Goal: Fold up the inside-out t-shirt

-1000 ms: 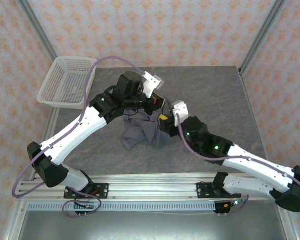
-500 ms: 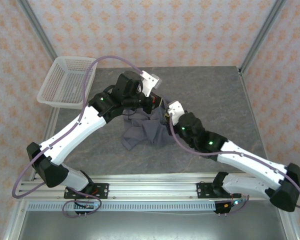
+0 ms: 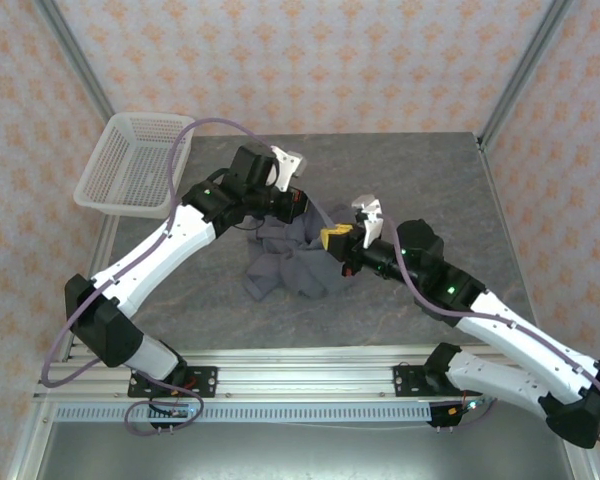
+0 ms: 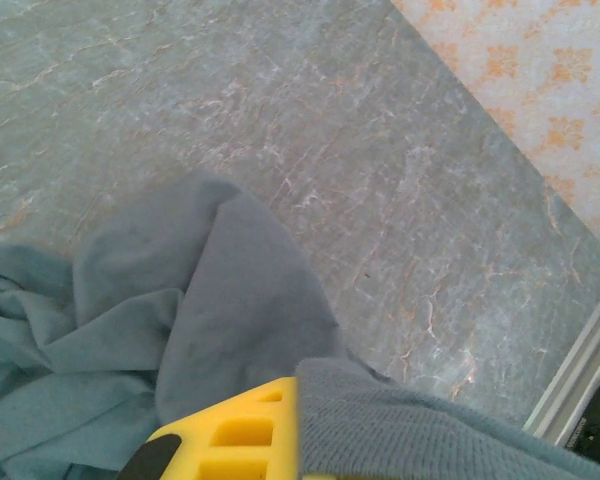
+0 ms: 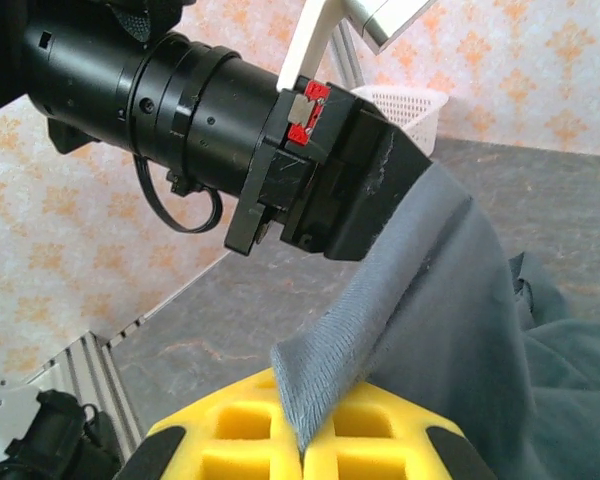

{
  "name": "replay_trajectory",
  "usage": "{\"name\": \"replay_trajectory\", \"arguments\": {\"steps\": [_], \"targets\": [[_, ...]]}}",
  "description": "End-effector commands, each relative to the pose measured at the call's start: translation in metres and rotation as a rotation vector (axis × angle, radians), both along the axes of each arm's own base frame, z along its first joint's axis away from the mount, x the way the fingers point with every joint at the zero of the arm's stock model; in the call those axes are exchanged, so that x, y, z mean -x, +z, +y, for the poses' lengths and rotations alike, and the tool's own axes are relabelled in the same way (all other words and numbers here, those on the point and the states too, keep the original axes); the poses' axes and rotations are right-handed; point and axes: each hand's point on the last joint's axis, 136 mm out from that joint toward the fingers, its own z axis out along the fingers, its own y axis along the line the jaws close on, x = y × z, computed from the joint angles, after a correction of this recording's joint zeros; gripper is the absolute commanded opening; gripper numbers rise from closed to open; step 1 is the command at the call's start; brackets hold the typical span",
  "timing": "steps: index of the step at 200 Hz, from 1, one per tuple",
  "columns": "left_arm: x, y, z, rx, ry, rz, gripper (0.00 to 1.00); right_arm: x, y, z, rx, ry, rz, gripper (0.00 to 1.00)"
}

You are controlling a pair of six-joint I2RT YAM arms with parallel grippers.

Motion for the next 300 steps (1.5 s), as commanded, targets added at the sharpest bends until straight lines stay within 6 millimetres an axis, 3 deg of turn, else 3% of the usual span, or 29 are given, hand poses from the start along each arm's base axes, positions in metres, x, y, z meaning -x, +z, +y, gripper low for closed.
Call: {"name": "replay_trajectory", "arguments": {"steps": [1, 29, 51, 67, 90, 108, 124, 149, 174, 197, 217, 235, 245, 274, 286, 300], "targets": [[-0.023, -0.008, 0.033, -0.081, 0.13, -0.031, 0.0, 0.015, 0.047, 0.005, -0.171, 0.081, -0.07, 0.0], [-0.024, -0.017, 0.036, -0.104, 0.136, -0.017, 0.0, 0.009, 0.067, -0.003, -0.272, 0.067, -0.078, 0.0], [-0.026, -0.039, 0.039, -0.146, 0.145, 0.022, 0.0, 0.005, 0.088, -0.011, -0.393, 0.054, -0.091, 0.0], [-0.025, -0.049, 0.038, -0.147, 0.148, 0.041, 0.0, 0.0, 0.075, -0.01, -0.368, 0.04, -0.067, 0.0], [-0.024, -0.041, 0.043, -0.134, 0.161, 0.01, 0.0, -0.007, 0.063, -0.013, -0.358, 0.003, -0.039, 0.0], [-0.018, -0.025, 0.043, -0.092, 0.141, -0.037, 0.34, -0.018, 0.059, -0.02, -0.346, -0.068, -0.014, 0.0], [-0.003, -0.001, 0.035, -0.019, 0.048, -0.116, 0.52, -0.031, 0.054, -0.028, -0.326, -0.145, 0.027, 0.0], [0.03, 0.027, 0.025, 0.075, -0.112, -0.222, 0.61, -0.034, 0.057, -0.028, -0.335, -0.13, 0.052, 0.0], [0.061, 0.049, 0.009, 0.182, -0.287, -0.295, 0.63, -0.035, 0.057, -0.023, -0.334, -0.108, 0.067, 0.0], [0.067, 0.052, -0.001, 0.153, -0.35, -0.329, 0.6, -0.034, 0.059, -0.018, -0.337, -0.082, 0.077, 0.0], [0.069, 0.063, -0.021, 0.196, -0.409, -0.332, 0.55, -0.034, 0.06, -0.015, -0.336, -0.073, 0.082, 0.0], [0.076, 0.072, -0.048, 0.241, -0.5, -0.324, 0.39, -0.035, 0.059, -0.016, -0.333, -0.079, 0.082, 0.0], [0.077, 0.07, -0.057, 0.22, -0.522, -0.303, 0.36, -0.035, 0.06, -0.017, -0.336, -0.082, 0.079, 0.0], [0.064, 0.049, -0.062, 0.166, -0.501, -0.254, 0.38, -0.032, 0.064, -0.018, -0.339, -0.08, 0.076, 0.0], [0.061, 0.046, -0.06, 0.155, -0.482, -0.254, 0.29, -0.031, 0.064, -0.019, -0.335, -0.079, 0.079, 0.0], [0.06, 0.052, -0.057, 0.154, -0.456, -0.266, 0.05, -0.037, 0.056, -0.026, -0.299, -0.137, 0.093, 0.0]]}}
